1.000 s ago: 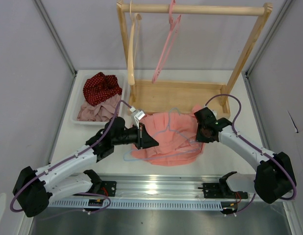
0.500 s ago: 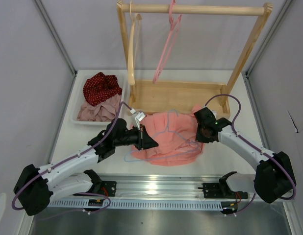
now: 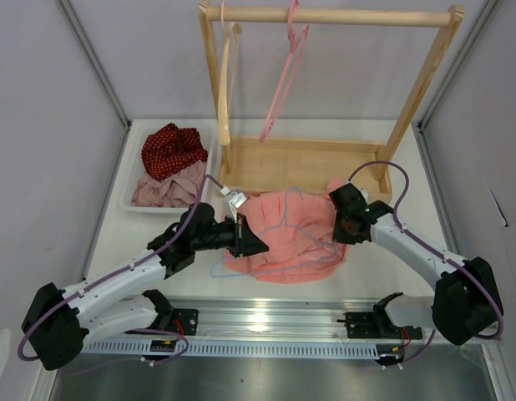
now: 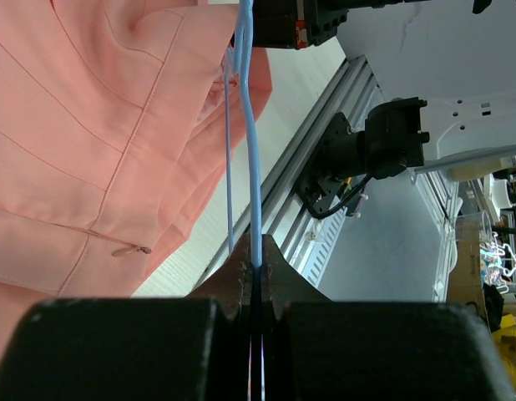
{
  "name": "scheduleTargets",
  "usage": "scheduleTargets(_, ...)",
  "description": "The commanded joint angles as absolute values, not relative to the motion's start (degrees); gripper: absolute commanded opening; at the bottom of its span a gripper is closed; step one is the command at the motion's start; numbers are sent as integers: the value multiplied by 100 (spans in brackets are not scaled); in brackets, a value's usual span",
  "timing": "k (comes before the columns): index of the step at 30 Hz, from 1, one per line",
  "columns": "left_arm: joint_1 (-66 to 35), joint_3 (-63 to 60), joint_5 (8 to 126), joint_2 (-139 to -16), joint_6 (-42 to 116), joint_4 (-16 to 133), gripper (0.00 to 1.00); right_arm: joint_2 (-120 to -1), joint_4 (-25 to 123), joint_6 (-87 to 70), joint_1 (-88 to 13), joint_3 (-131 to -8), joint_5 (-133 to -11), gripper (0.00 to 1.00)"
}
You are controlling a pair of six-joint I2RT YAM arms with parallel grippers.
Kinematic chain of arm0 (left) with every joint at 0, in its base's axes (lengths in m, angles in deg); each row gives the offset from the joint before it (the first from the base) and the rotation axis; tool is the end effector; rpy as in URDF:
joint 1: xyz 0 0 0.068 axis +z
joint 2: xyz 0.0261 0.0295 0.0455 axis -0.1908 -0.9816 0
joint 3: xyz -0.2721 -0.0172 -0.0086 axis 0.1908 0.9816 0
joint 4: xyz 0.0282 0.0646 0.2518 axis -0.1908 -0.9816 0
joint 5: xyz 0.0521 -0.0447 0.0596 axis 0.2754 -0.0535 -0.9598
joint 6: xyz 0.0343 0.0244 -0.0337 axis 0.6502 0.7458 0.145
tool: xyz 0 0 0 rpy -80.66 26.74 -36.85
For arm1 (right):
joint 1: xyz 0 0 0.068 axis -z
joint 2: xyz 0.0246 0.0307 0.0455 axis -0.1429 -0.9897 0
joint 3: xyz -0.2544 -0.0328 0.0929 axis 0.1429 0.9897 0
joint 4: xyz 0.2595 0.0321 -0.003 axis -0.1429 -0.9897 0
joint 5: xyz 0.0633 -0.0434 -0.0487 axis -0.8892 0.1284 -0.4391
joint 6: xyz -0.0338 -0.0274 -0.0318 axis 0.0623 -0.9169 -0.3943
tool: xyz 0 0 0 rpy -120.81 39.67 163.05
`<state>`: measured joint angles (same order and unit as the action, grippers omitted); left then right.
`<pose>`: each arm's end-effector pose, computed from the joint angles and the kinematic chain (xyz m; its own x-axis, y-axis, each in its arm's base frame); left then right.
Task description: Place the skirt on the hanger
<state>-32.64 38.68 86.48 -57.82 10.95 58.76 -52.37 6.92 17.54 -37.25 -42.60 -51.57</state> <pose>0.1470 -0.1630 0.2498 -0.7767 -0.0125 -0.6298 0.5656 0.4264 -0.7059 0.2079 0.1067 0.2202 -0.8919 0.1132 -0.4379 0.1021 0.9936 0.0490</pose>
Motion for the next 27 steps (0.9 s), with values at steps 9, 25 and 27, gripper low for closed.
scheduleTargets(9,-3286,3705,8815,-5652,1076,6014,0,-5341,749,1821,-3757,-4386,-5061,0)
scheduleTargets(25,-3294,3696,8938,-5854,865,6348,0,-5358,767,1794,-3757,-4395,-5052,0)
scheduleTargets(27,-3294,3705,8947,-5916,830,6418,0,-5367,758,1795,-3757,-4395,-5052,0)
